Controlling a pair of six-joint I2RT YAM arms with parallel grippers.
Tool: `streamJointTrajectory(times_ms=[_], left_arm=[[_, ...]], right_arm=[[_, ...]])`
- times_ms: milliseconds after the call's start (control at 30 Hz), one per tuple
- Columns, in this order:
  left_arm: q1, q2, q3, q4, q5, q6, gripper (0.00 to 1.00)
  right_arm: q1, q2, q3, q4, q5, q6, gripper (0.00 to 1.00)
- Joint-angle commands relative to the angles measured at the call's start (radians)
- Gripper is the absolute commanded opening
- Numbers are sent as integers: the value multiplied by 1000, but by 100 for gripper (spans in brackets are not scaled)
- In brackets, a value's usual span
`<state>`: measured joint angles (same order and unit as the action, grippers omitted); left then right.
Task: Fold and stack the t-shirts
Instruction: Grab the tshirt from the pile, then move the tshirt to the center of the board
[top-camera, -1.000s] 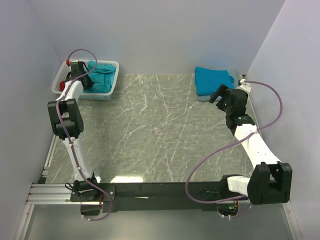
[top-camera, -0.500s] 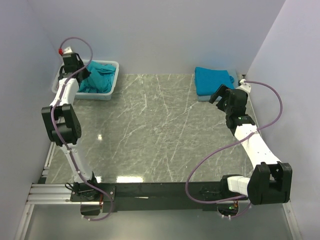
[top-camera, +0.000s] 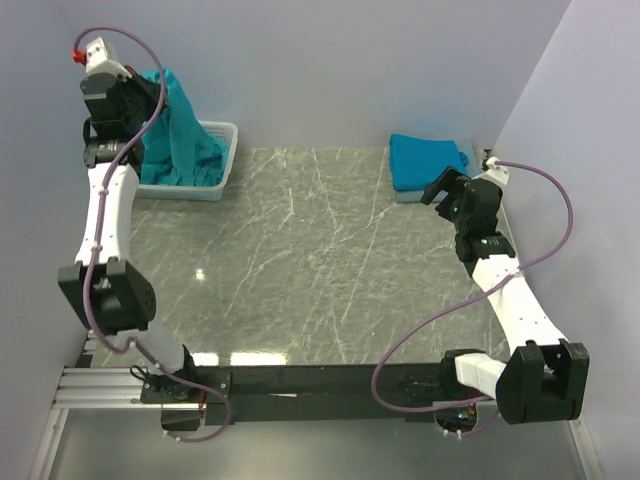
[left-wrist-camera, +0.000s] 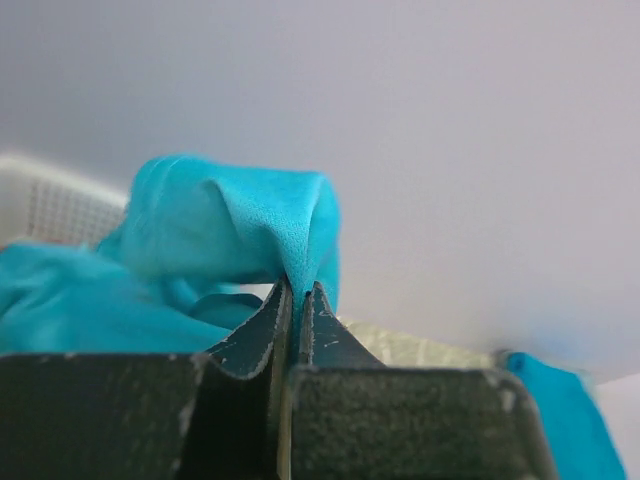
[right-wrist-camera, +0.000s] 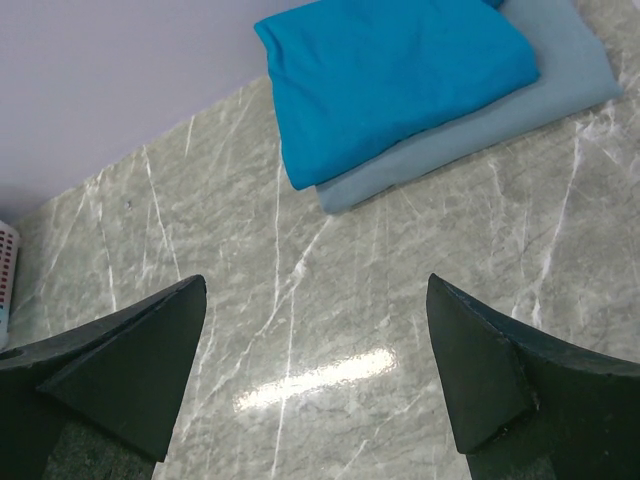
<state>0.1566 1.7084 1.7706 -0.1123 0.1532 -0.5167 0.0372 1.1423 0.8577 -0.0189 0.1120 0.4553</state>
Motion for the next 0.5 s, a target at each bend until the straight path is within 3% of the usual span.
streamJointTrajectory(times_ms=[0,167,233,467], left_arm=[[-54,-157,18,88,29,35,3],[-130,-259,36,56,100,101,7],[-150,-285,73,25,124,113,3],[-380,-377,81,-15,235,156,0]], right_arm=[[7,-35,-8,16,-1,5,96],[7,-49,-16,43,-15,13,96],[7,-56,-17,42,-23,14,96],[7,-98,-34,51,-28,20,96]])
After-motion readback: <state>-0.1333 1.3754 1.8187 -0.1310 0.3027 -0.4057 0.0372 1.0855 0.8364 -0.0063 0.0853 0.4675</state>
